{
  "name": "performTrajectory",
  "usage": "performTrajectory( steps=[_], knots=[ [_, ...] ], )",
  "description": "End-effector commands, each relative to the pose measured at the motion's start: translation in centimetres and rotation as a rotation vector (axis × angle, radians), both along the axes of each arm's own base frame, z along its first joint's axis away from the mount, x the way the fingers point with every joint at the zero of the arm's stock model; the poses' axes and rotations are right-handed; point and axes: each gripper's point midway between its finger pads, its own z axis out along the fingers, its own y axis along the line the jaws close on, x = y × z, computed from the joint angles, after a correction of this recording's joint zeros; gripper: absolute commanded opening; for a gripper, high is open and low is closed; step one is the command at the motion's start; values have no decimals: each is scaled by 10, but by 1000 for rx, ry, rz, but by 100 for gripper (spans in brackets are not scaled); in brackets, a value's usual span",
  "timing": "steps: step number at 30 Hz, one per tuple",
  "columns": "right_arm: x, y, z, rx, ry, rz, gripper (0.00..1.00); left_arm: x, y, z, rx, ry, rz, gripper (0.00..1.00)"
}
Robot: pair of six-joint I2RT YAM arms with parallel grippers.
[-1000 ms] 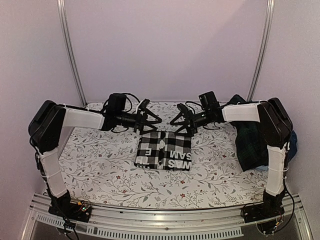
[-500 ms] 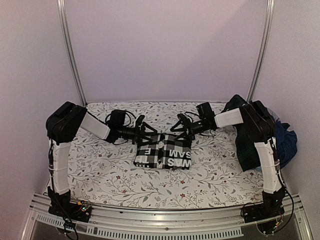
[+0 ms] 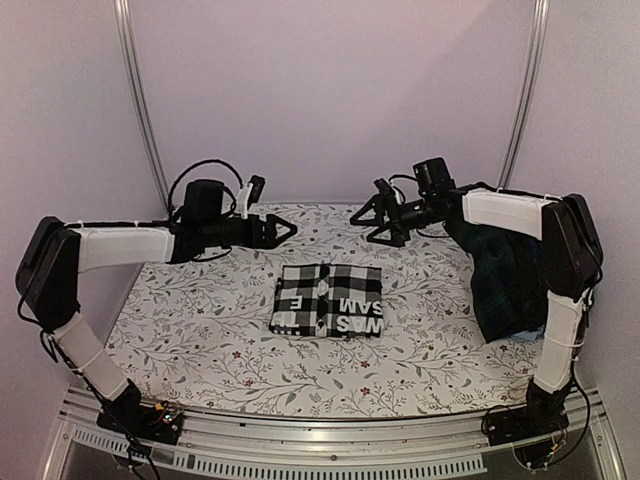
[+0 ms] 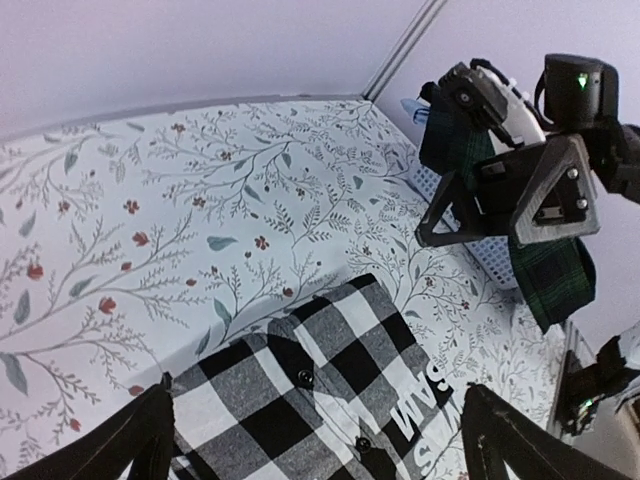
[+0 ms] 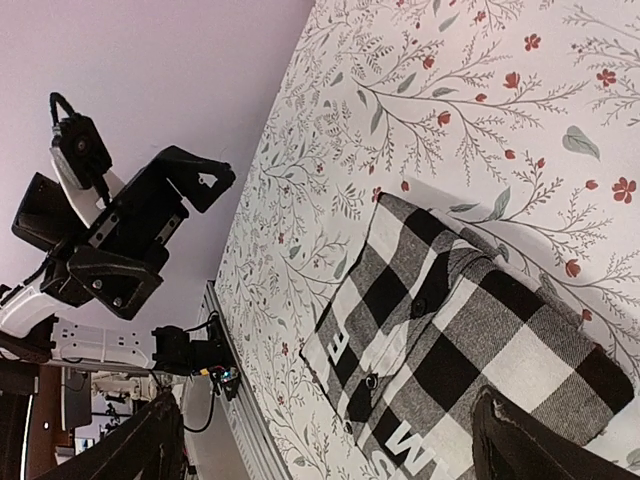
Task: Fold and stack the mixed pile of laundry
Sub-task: Pick up the square-folded shirt from the center of the board.
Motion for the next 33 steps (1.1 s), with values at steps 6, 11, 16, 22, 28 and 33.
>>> performTrajectory(
  steps=[6, 11, 16, 22, 28, 33],
  knots=[
    [-44, -48, -11, -80, 124, -101, 97, -98, -101, -48, 580, -403, -370, 89],
    [-66, -60, -39, -103, 227, -133, 94, -134, -147, -78, 648, -467, -561, 69],
    [-74, -63, -56, -100, 308, -167, 93, -145, -166, -109, 703, -507, -673, 57],
    [-80, -65, -78, -113, 392, -187, 93, -162, -174, -146, 752, -519, -781, 51],
    [-86, -65, -88, -115, 439, -182, 94, -164, -183, -170, 821, -553, -779, 47],
    [-95, -66, -96, -110, 478, -173, 94, -148, -188, -164, 807, -539, -712, 26]
  ],
)
